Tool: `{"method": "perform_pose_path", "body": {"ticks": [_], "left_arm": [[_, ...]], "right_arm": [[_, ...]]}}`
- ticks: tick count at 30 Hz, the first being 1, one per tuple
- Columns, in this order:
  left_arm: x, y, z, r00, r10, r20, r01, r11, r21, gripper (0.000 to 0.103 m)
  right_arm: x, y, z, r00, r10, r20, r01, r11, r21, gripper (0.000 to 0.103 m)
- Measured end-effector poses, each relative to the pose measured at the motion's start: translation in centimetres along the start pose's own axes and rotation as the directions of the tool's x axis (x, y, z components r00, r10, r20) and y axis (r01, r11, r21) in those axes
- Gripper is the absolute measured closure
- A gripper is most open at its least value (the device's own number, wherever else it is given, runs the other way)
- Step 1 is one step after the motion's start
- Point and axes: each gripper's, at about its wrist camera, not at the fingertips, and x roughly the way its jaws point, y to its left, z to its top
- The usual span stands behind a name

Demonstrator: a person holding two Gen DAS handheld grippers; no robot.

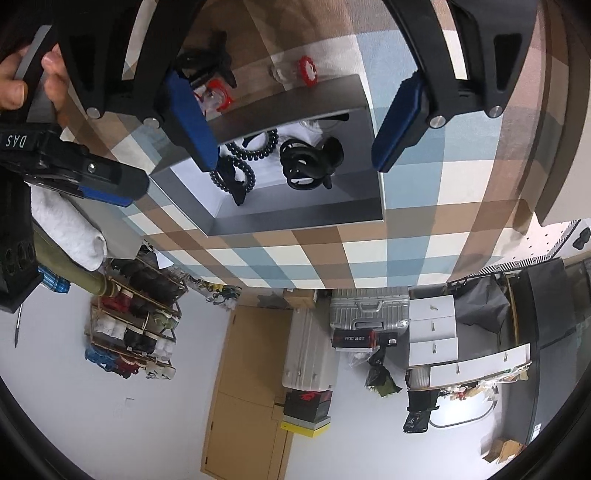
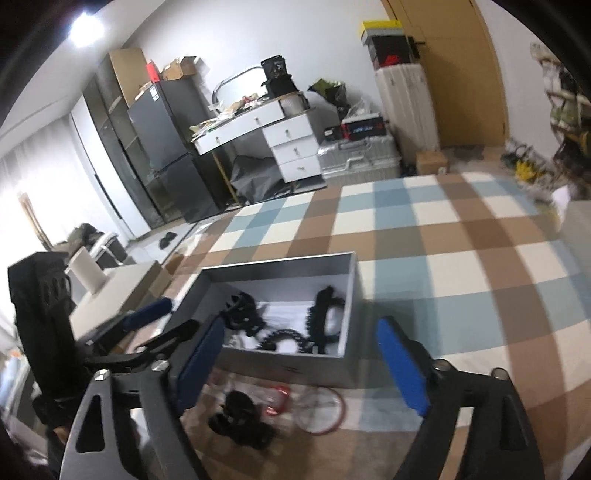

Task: Organize jewelry
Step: 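Open both tools to drop the combs into the grey box, then grasp the black elastic hair band on the rug with the left tool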

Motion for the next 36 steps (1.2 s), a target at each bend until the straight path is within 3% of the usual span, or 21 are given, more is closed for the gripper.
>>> {"method": "perform_pose_path", "body": {"ticks": [3, 6, 9, 24, 29, 36], "left_arm": [[-0.4, -0.1, -0.5, 1.000, 0.007, -0.001, -0.007, 1.000, 0.004, 0.012], [-0.5, 0.0, -1.3, 1.000, 0.000, -0.007, 0.000, 1.000, 0.001, 0.001], [-0.7, 0.0, -2.0, 1.000, -0.008, -0.017, 0.008, 1.000, 0.001, 0.001], [-0.7, -1.5, -3.1, 0.986, -0.138, -0.095, 0.143, 0.988, 0.049, 0.001], [-0.5, -1.5, -3.5, 0.981, -0.159, -0.112, 0.163, 0.986, 0.036, 0.001], [-0.3, -2.3, -3.9, 0.971, -0.194, -0.141, 0.204, 0.977, 0.058, 0.002]], "right_arm": [[-0.5, -0.6, -0.5, 1.000, -0.023, -0.014, 0.022, 1.000, -0.006, 0.000], [-0.5, -1.2, -1.0, 0.998, -0.041, -0.046, 0.041, 0.999, -0.001, 0.000], [-0.1, -1.7, -1.6, 0.993, -0.063, -0.100, 0.064, 0.998, -0.002, 0.000], [0.3, -1.6, -3.1, 0.984, -0.075, -0.163, 0.062, 0.995, -0.084, 0.000], [0.6, -0.9, -4.3, 0.975, -0.103, -0.195, 0.077, 0.987, -0.140, 0.000], [0.7, -1.4, -4.7, 0.970, -0.118, -0.212, 0.091, 0.987, -0.135, 0.000]]}}
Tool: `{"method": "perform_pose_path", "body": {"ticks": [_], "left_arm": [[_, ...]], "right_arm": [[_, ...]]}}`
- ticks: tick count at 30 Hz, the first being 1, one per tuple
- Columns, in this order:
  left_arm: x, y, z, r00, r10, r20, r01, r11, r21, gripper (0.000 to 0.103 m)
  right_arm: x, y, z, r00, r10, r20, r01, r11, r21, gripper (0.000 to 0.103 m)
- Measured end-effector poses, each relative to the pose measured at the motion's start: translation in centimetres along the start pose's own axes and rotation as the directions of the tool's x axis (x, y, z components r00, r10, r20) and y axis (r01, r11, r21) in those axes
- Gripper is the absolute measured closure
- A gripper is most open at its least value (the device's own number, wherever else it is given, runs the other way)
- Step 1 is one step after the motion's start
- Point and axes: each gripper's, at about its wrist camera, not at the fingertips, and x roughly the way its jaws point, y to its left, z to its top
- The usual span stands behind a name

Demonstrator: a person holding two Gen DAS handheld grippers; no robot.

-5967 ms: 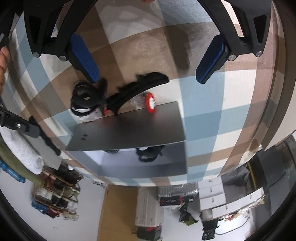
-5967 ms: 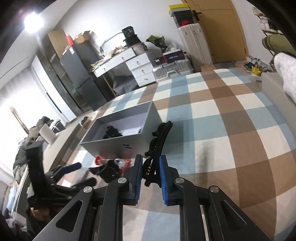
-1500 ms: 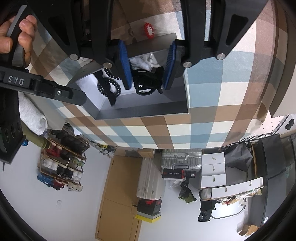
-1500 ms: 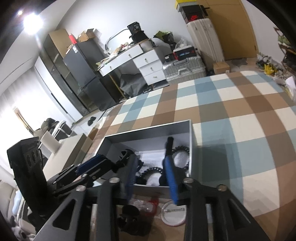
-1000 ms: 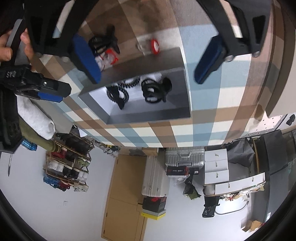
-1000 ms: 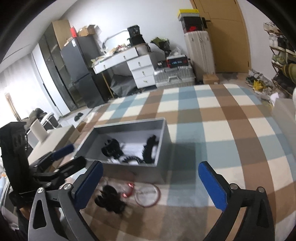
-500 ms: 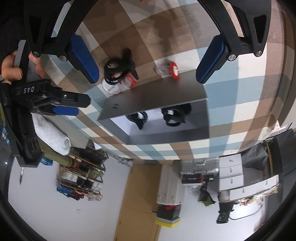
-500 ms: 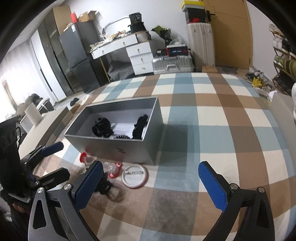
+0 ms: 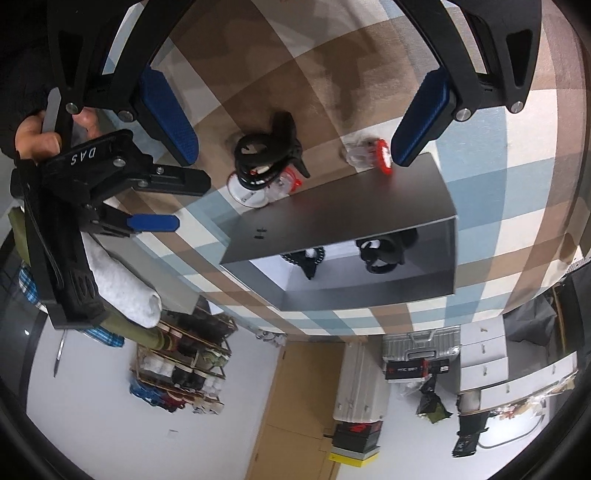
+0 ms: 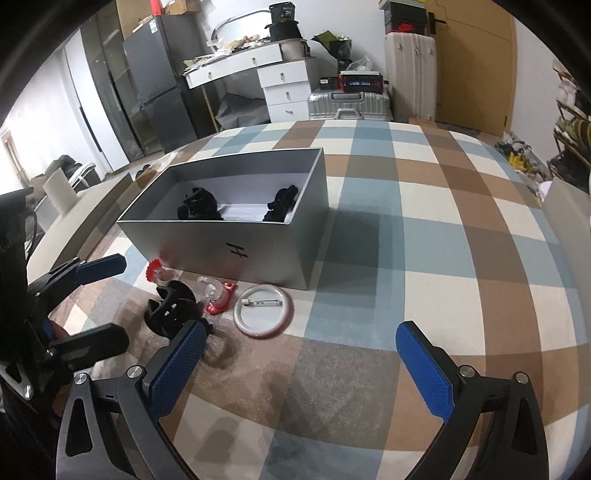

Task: Organize jewelry
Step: 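Grasp the black elastic hair band on the rug with the left tool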

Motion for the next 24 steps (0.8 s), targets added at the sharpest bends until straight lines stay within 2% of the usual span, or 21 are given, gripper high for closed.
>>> {"method": "perform_pose_path", "body": {"ticks": [5, 8, 12, 19, 24], "left_arm": [[0.2, -0.8, -0.2, 0.998, -0.058, -0.020, 0.059, 0.998, 0.032, 0.009], [0.5, -1.2, -0.2, 0.996, -0.080, -0.036, 0.081, 0.996, 0.043, 0.021], [1.0, -1.3, 0.0, 0.997, -0.063, -0.055, 0.065, 0.997, 0.048, 0.028], [1.9, -0.9, 0.2, 0.994, -0.067, -0.090, 0.068, 0.998, 0.009, 0.031], [2.5, -0.4, 0.4, 0.990, -0.077, -0.118, 0.075, 0.997, -0.022, 0.044]], "right_arm": [[-0.3, 0.0, -0.1, 1.000, 0.012, 0.000, -0.012, 1.000, -0.009, 0.000], [-0.1, 0.1, -0.2, 1.000, 0.016, -0.014, -0.016, 1.000, -0.008, 0.000], [0.1, 0.5, -0.3, 0.999, 0.025, -0.028, -0.026, 0.999, -0.025, 0.000], [0.3, 1.0, -0.6, 0.999, 0.016, -0.042, -0.018, 0.999, -0.047, 0.000], [0.5, 0.7, -0.7, 0.998, 0.016, -0.055, -0.018, 0.999, -0.044, 0.000]]}}
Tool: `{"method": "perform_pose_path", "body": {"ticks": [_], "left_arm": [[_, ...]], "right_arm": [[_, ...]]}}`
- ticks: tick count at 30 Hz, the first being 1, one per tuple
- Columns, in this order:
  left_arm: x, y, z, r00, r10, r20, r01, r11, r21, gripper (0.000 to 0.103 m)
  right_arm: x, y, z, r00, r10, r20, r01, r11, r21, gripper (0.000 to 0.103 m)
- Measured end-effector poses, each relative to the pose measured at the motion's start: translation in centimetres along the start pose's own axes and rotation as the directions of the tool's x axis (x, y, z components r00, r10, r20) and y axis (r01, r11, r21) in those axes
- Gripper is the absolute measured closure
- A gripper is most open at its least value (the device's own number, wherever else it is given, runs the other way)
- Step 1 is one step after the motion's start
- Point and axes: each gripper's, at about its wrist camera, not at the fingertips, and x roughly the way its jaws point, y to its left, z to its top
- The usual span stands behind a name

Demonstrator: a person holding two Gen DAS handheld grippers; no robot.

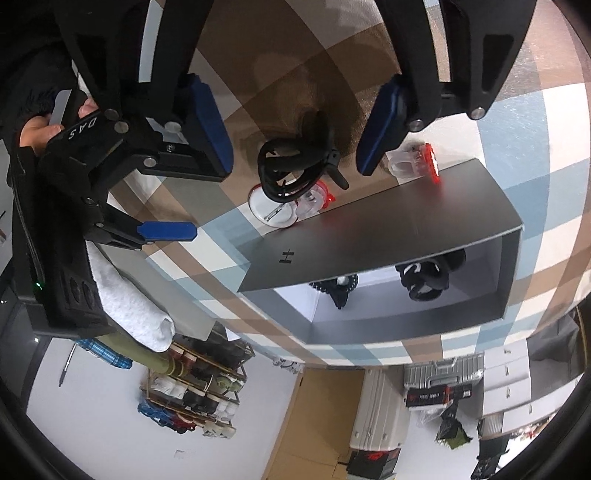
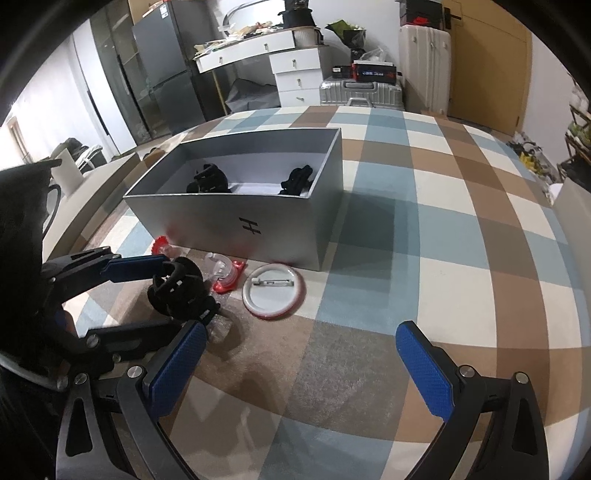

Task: Organize jewelry
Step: 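Grasp the black elastic hair band on the rug with the left tool, then lift the hair band with the left tool while the right tool grasps the white round badge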

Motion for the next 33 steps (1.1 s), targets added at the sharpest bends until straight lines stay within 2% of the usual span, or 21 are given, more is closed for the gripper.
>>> {"method": "perform_pose_path", "body": {"ticks": [7, 13, 19, 25, 29, 33], "left_arm": [[0.2, 0.3, -0.1, 1.000, -0.006, -0.020, 0.006, 1.000, -0.014, 0.063], [-0.3, 0.1, -0.2, 1.000, 0.000, 0.006, 0.000, 1.000, -0.001, 0.063], [-1.8, 0.0, -0.7, 0.997, 0.004, 0.080, -0.004, 1.000, 0.011, 0.063], [-4.1, 0.4, -0.4, 0.976, 0.018, 0.219, -0.017, 1.000, -0.007, 0.063], [-4.8, 0.9, -0.2, 0.958, 0.051, 0.284, -0.043, 0.998, -0.036, 0.063], [-5.3, 1.7, -0.2, 0.943, 0.083, 0.322, -0.061, 0.995, -0.080, 0.063]], "right_arm": [[0.3, 0.0, -0.2, 1.000, -0.005, -0.019, 0.004, 1.000, -0.010, 0.000], [0.5, 0.1, -0.3, 1.000, -0.003, -0.026, 0.002, 1.000, -0.015, 0.000], [0.4, 0.1, -0.3, 1.000, 0.002, -0.017, -0.002, 1.000, -0.009, 0.000], [0.6, 0.2, -0.3, 1.000, 0.004, -0.025, -0.004, 1.000, -0.002, 0.000], [1.0, 0.7, -0.2, 0.999, 0.003, -0.035, -0.003, 1.000, -0.001, 0.000], [1.5, 1.7, 0.2, 0.999, -0.036, -0.029, 0.035, 0.999, -0.033, 0.001]]}}
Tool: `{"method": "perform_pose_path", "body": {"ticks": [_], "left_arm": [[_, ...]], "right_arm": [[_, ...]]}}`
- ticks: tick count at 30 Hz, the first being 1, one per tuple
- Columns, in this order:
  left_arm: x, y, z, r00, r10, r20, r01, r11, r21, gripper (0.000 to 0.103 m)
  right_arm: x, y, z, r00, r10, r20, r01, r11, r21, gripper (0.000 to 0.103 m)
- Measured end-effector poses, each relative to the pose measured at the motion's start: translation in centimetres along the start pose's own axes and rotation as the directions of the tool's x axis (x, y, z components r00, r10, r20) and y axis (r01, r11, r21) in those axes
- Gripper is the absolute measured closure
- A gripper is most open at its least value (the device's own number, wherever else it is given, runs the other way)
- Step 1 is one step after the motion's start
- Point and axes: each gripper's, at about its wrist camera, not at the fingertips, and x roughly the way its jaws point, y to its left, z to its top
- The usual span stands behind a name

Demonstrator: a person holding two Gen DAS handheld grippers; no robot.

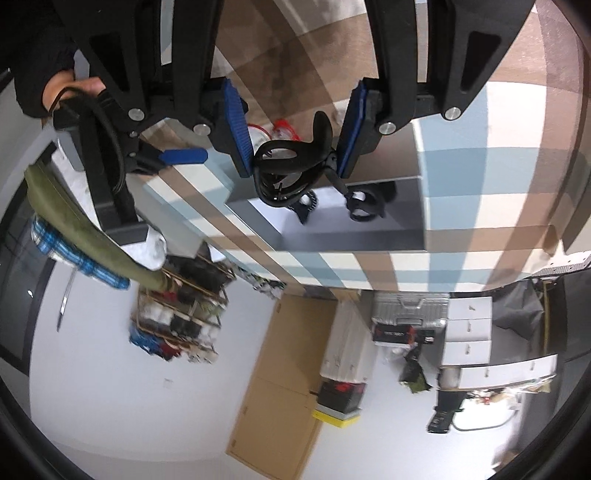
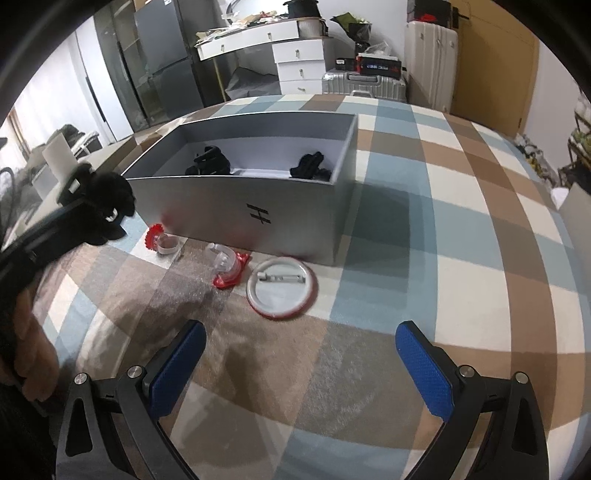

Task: Organize jewelry
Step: 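Lift the hair band with the left tool while the right tool grasps the white round badge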

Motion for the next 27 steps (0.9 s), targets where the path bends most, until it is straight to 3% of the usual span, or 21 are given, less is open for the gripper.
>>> {"method": "perform_pose_path", "body": {"ticks": [13, 19, 27], "left_arm": [[-0.1, 1.7, 0.2, 0.996, 0.077, 0.039, -0.073, 0.993, -0.095, 0.063], [-0.2, 1.8, 0.1, 0.996, 0.081, 0.037, -0.078, 0.993, -0.091, 0.063], [-0.4, 1.7, 0.2, 0.996, 0.082, 0.038, -0.079, 0.994, -0.082, 0.063]], "right_arm": [[1.5, 1.5, 1.4, 0.996, -0.090, -0.017, 0.089, 0.995, -0.051, 0.020], [1.6, 2.0, 1.5, 0.997, -0.071, -0.009, 0.071, 0.995, -0.074, 0.028], [1.5, 2.8, 1.7, 0.999, -0.041, 0.001, 0.041, 0.992, -0.118, 0.061]]}}
